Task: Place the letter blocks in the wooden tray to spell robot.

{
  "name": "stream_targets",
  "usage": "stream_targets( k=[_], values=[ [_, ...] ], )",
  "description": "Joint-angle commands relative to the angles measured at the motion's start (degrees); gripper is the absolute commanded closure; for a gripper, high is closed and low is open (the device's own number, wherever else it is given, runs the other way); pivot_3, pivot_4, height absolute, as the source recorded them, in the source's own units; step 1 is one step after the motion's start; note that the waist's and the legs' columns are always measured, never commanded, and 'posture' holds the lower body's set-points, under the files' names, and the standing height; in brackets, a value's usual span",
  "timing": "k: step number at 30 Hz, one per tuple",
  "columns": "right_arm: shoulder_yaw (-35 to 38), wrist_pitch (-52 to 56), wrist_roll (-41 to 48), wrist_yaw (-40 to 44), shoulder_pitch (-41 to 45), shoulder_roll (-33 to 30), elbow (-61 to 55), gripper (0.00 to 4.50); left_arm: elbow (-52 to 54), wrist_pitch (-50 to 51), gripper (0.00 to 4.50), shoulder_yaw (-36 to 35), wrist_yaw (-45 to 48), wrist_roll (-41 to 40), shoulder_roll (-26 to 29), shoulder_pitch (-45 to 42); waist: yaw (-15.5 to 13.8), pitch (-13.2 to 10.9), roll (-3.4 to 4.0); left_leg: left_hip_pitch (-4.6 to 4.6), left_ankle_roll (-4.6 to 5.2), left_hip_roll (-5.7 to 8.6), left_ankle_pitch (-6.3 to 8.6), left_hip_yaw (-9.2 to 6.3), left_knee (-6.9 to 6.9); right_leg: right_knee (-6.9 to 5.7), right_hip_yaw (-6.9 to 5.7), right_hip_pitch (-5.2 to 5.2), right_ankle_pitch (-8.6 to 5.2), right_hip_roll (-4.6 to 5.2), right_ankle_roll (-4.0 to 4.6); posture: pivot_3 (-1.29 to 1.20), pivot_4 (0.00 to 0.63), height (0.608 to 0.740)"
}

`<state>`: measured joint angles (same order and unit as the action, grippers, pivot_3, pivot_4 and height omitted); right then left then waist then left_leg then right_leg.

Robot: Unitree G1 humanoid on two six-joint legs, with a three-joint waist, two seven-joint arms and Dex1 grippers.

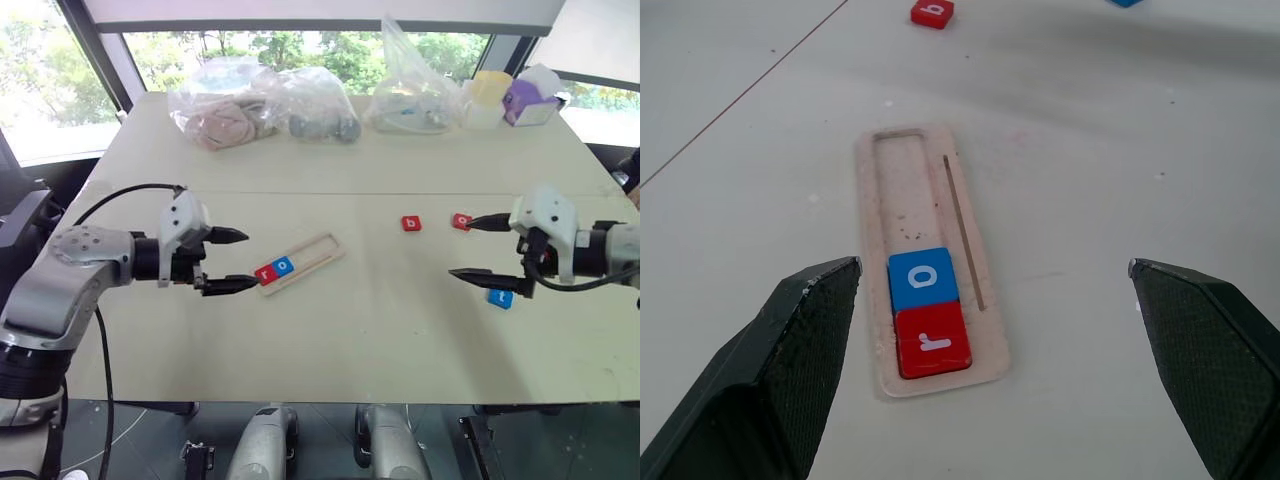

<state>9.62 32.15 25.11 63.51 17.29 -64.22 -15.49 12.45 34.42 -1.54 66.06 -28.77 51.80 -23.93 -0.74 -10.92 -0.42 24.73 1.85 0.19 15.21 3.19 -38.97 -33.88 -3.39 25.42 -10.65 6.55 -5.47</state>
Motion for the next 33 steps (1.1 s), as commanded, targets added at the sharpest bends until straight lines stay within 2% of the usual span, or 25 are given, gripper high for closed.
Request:
stream_targets(
  k=[1, 9, 23, 26, 33],
  values=[
    [1.0, -0.6, -0.2, 0.4, 1.0, -1.1, -0.9, 0.03, 0.3, -0.9, 0.0, -1.5, 0.5, -0.3, 1.0, -1.6, 0.0, 0.0, 0.0, 0.0, 0.0, 0.0, 0.0, 0.0, 0.0, 0.0, 0.0, 0.0, 0.0, 0.0, 0.0, 0.0, 0.15, 0.74],
    [1.3, -0.3, -0.4, -0.6, 0.0, -0.3, -1.9, 0.03, 2.4, 3.4, 0.0, -1.3, 0.4, -2.5, 1.0, -2.8, 0.0, 0.0, 0.0, 0.0, 0.01, 0.0, -0.01, 0.0, -0.02, -0.03, 0.0, 0.0, 0.01, -0.01, -0.01, 0.0, 0.15, 0.74],
    [2.4, 0.4, 0.3, -3.7, -3.5, 0.9, -5.2, 0.03, 3.9, 3.7, 0.0, -0.4, -4.3, -1.2, -0.5, -0.9, 0.0, 0.0, 0.0, 0.0, 0.01, 0.0, -0.01, 0.01, -0.14, -0.14, 0.01, -0.02, 0.01, -0.01, -0.02, 0.0, 0.15, 0.74],
    [2.6, 0.6, 0.3, -4.6, -4.5, 1.4, -6.2, 0.03, 3.2, 2.3, 0.0, 0.9, -7.0, 1.3, -1.6, -0.4, 0.0, 0.0, 0.0, -0.01, 0.01, 0.01, -0.02, 0.0, -0.15, -0.16, 0.01, -0.03, 0.01, -0.02, -0.02, 0.0, 0.15, 0.74],
    [3.3, 1.7, 0.4, -7.5, -7.5, 3.3, -9.5, 0.03, 1.0, 2.5, 0.0, 4.6, -16.9, 7.4, -9.3, -0.4, -0.1, 0.0, -0.03, -0.04, 0.03, 0.02, -0.02, 0.0, -0.21, -0.18, 0.01, -0.11, 0.02, -0.02, -0.03, 0.0, 0.15, 0.74]
  ],
)
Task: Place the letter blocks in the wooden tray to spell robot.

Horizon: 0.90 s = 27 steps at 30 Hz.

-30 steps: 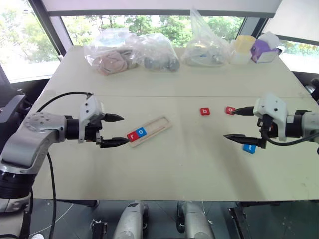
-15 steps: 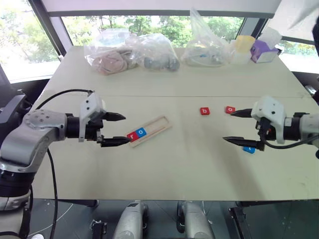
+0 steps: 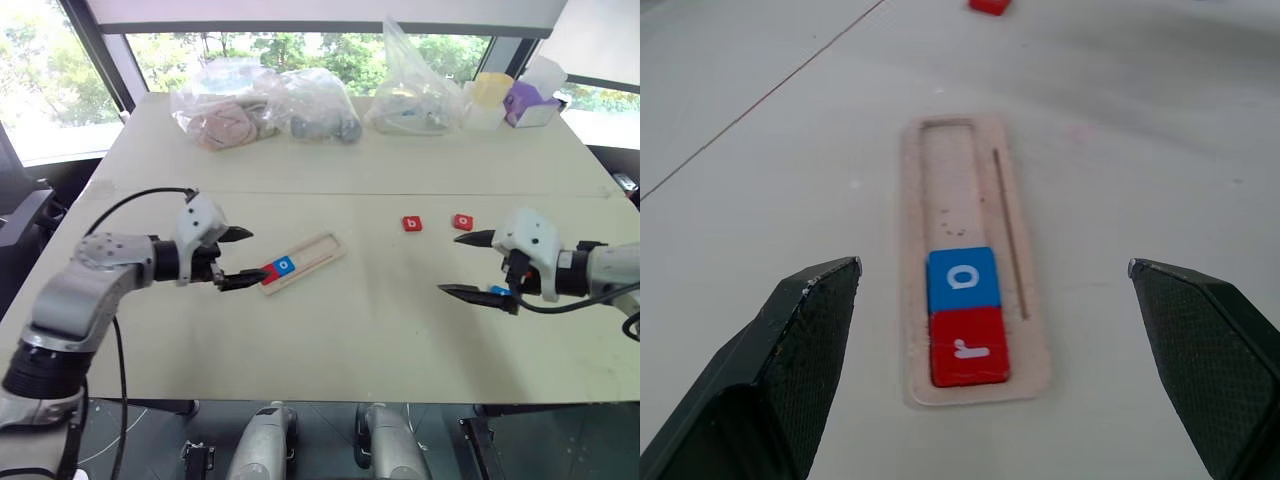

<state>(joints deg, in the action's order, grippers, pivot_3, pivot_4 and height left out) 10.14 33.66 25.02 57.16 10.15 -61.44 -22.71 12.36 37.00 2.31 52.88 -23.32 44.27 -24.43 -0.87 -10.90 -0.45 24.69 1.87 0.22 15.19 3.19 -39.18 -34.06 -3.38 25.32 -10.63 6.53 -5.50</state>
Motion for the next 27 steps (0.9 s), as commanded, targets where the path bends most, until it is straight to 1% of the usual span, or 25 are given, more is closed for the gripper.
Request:
stream_targets(
  k=[1, 6, 11, 15, 22, 27],
  values=[
    [2.8, 0.3, 0.5, -1.5, -0.8, 0.7, -2.7, 0.03, 1.2, 0.2, 0.0, 1.1, -4.8, 2.4, -2.7, 0.3, 0.0, 0.0, 0.0, 0.0, 0.0, 0.0, 0.0, 0.0, 0.0, -0.01, 0.0, 0.0, 0.0, 0.0, 0.0, 0.0, 0.15, 0.74],
    [3.2, 0.9, 0.5, -2.7, -2.9, 1.3, -4.6, 0.03, 2.2, 1.0, 0.0, 3.4, -7.1, 3.3, -5.8, 3.1, 0.1, 0.0, 0.0, -0.07, 0.0, -0.01, 0.0, 0.0, 0.0, -0.06, 0.01, -0.02, 0.0, -0.01, -0.01, 0.0, 0.15, 0.74],
    [3.4, 1.6, 0.6, -3.7, -3.5, 1.7, -5.6, 0.03, -1.4, -1.6, 0.0, 4.9, -8.2, 6.0, -7.6, 3.1, 0.0, 0.0, 0.0, -0.16, 0.0, -0.01, 0.0, -0.01, -0.03, -0.07, 0.01, -0.11, 0.01, -0.01, 0.02, 0.0, 0.15, 0.74],
    [3.1, 2.1, 0.6, -4.5, -3.7, 2.1, -6.5, 0.03, -4.3, -6.0, 0.0, 6.8, -8.1, 9.9, -7.6, 3.6, 0.0, 0.0, 0.01, -0.19, 0.0, -0.01, 0.0, -0.03, -0.03, -0.07, 0.01, -0.13, 0.01, 0.0, 0.03, 0.0, 0.15, 0.74],
    [2.9, 2.8, 0.9, -5.3, -3.6, 2.4, -7.1, 0.03, -7.4, -9.3, 0.0, 7.0, -8.5, 12.5, -8.8, 3.6, 0.0, 0.0, 0.01, -0.19, 0.0, -0.01, 0.0, -0.02, -0.02, -0.06, 0.01, -0.13, 0.01, 0.03, 0.03, 0.0, 0.15, 0.74],
    [2.4, 2.5, 0.7, -5.6, -3.2, 2.2, -6.9, 0.03, -9.7, -11.2, 0.0, 8.6, -8.1, 14.8, -8.9, 4.6, 0.0, 0.1, 0.02, -0.21, 0.0, 0.0, 0.0, -0.03, -0.03, -0.06, 0.01, -0.16, 0.01, 0.04, 0.03, 0.0, 0.15, 0.74]
  ],
)
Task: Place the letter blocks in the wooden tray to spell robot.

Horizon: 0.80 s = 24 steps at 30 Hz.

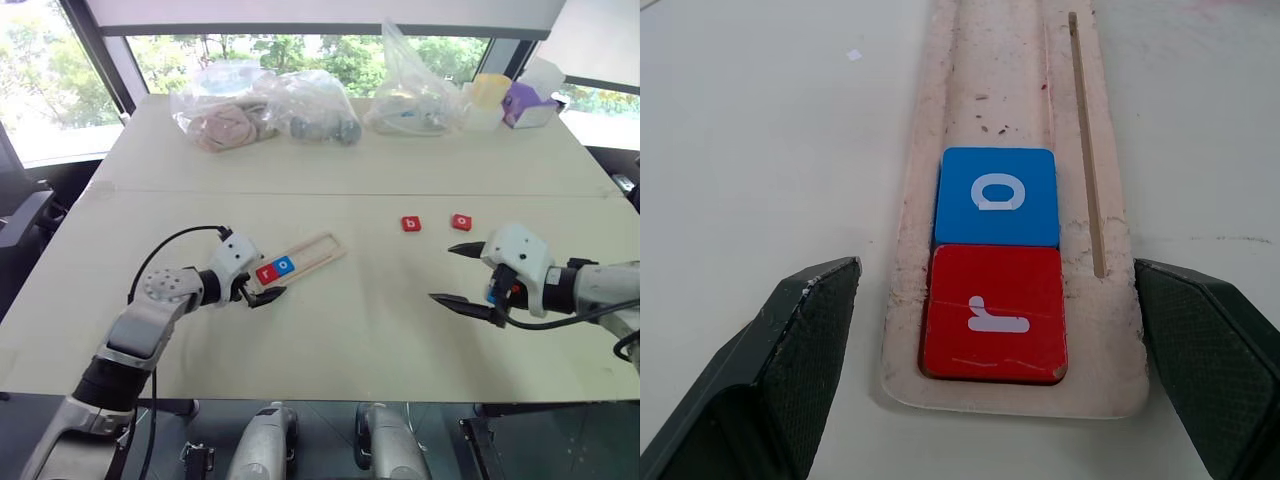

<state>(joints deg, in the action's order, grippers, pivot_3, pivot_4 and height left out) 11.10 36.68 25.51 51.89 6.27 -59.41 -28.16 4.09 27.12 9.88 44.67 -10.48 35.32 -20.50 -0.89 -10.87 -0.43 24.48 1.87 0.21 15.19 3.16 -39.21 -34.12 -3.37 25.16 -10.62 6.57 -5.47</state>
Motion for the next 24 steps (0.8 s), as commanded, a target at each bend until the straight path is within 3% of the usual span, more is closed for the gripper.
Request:
stream_targets(
  k=[1, 5, 10, 24],
  values=[
    [1.5, -0.5, 0.1, -0.4, 0.8, 0.2, -1.3, 0.03, -1.9, -1.5, 0.0, 1.2, 0.3, 2.1, 0.1, 0.9, 0.0, 0.0, 0.0, -0.02, 0.0, 0.0, 0.0, 0.0, 0.0, 0.0, 0.0, -0.02, 0.0, 0.01, 0.0, 0.0, 0.15, 0.74],
    [1.4, -0.6, -0.1, -0.6, 1.0, 0.1, -1.3, 0.03, -3.5, -1.8, 0.0, 1.5, 0.4, 3.0, 0.5, 1.2, 0.0, 0.1, 0.01, -0.1, 0.0, 0.0, 0.0, 0.0, 0.0, 0.0, 0.0, -0.09, 0.0, 0.01, 0.0, 0.0, 0.15, 0.74],
    [1.6, -0.7, -0.1, -0.7, 1.0, 0.0, -1.3, 0.0, -4.0, -1.5, 1.38, 1.2, 1.2, 2.4, 0.7, 1.6, 0.1, 0.1, 0.04, -0.19, 0.0, -0.01, 0.0, -0.01, 0.0, -0.01, 0.0, -0.17, 0.0, 0.01, 0.0, 0.0, 0.15, 0.74],
    [1.1, -0.9, -0.7, -0.4, 2.1, -0.3, -0.4, 0.0, 1.6, -3.1, 1.38, 3.2, 12.9, -2.3, 2.5, 2.1, 0.1, 0.1, 0.09, -0.21, 0.0, -0.01, 0.01, 0.0, 0.01, 0.02, 0.0, -0.18, -0.01, 0.02, 0.01, 0.0, 0.15, 0.74]
  ],
)
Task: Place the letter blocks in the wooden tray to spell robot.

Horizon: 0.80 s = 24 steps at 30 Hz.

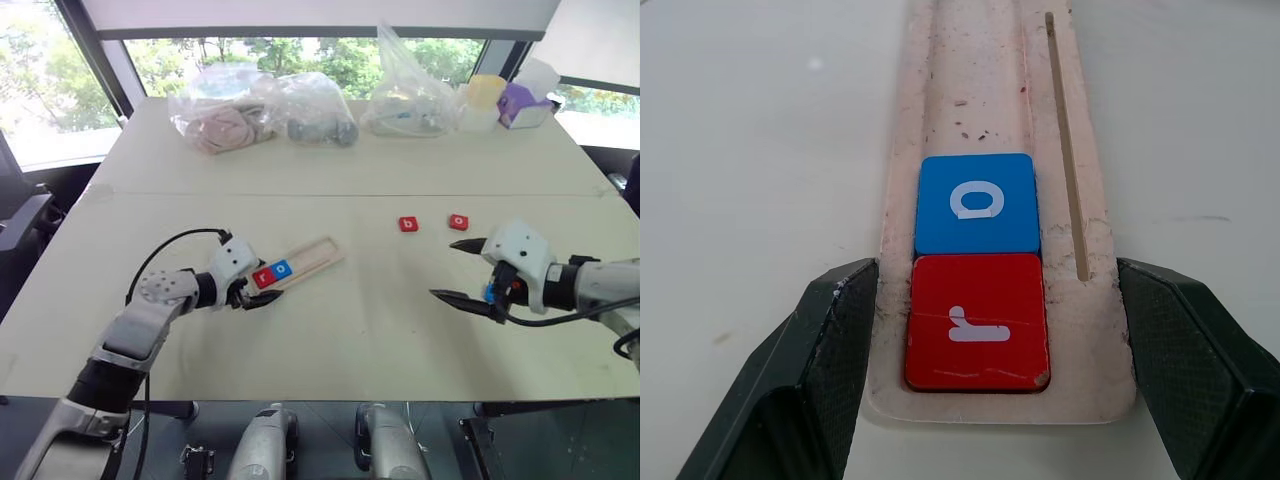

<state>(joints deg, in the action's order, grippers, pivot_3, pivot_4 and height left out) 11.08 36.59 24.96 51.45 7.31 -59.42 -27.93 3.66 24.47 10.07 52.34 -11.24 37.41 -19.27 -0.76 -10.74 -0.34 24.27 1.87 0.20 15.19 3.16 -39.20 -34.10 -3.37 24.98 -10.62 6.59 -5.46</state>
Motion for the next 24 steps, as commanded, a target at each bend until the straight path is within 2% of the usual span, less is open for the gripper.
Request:
stream_targets(
  k=[1, 7, 12, 18, 24],
  values=[
    [1.0, -0.7, -0.1, 0.1, 1.3, -0.3, -0.6, 0.0, 2.7, -0.7, 1.38, 3.7, 6.8, -1.9, 0.4, 0.4, -0.1, 0.0, 0.0, 0.01, 0.0, 0.01, 0.0, 0.0, 0.0, 0.0, 0.0, 0.0, 0.0, 0.02, 0.0, 0.0, 0.15, 0.74],
    [1.0, -0.4, -0.2, 0.1, 2.0, -0.5, -0.8, 0.0, 0.0, -7.9, 1.38, 8.6, 13.2, 0.5, -1.8, -3.9, -0.7, 0.0, -0.01, 0.1, 0.01, 0.1, 0.01, 0.03, -0.02, 0.05, 0.0, 0.04, 0.0, 0.14, 0.0, 0.0, 0.15, 0.74],
    [1.8, 0.4, 0.0, -0.4, 1.4, -0.5, -1.9, 0.0, -8.3, -15.9, 1.38, 13.7, 16.3, 5.1, -5.6, -9.7, -1.7, 0.0, -0.01, 0.11, 0.03, 0.09, 0.0, 0.01, -0.02, -0.01, -0.02, 0.08, 0.0, 0.08, 0.01, 0.0, 0.15, 0.74],
    [3.6, 1.8, 0.5, -1.6, -0.6, -0.1, -4.1, 0.0, -17.7, -24.3, 1.38, 15.5, 15.6, 10.4, -8.7, -13.5, -1.8, 0.0, -0.01, 0.1, 0.06, 0.14, -0.01, 0.0, -0.11, 0.03, -0.02, -0.05, 0.0, 0.13, 0.0, 0.0, 0.15, 0.74],
    [4.2, 2.3, 0.6, -2.4, -1.5, 0.2, -4.9, 0.0, -18.4, -23.8, 1.38, 14.5, 15.8, 10.4, -8.9, -13.2, -1.6, 0.0, 0.0, -0.02, 0.08, 0.14, -0.01, -0.01, -0.12, 0.01, -0.02, -0.15, 0.0, 0.14, 0.0, 0.0, 0.15, 0.74]
  ],
)
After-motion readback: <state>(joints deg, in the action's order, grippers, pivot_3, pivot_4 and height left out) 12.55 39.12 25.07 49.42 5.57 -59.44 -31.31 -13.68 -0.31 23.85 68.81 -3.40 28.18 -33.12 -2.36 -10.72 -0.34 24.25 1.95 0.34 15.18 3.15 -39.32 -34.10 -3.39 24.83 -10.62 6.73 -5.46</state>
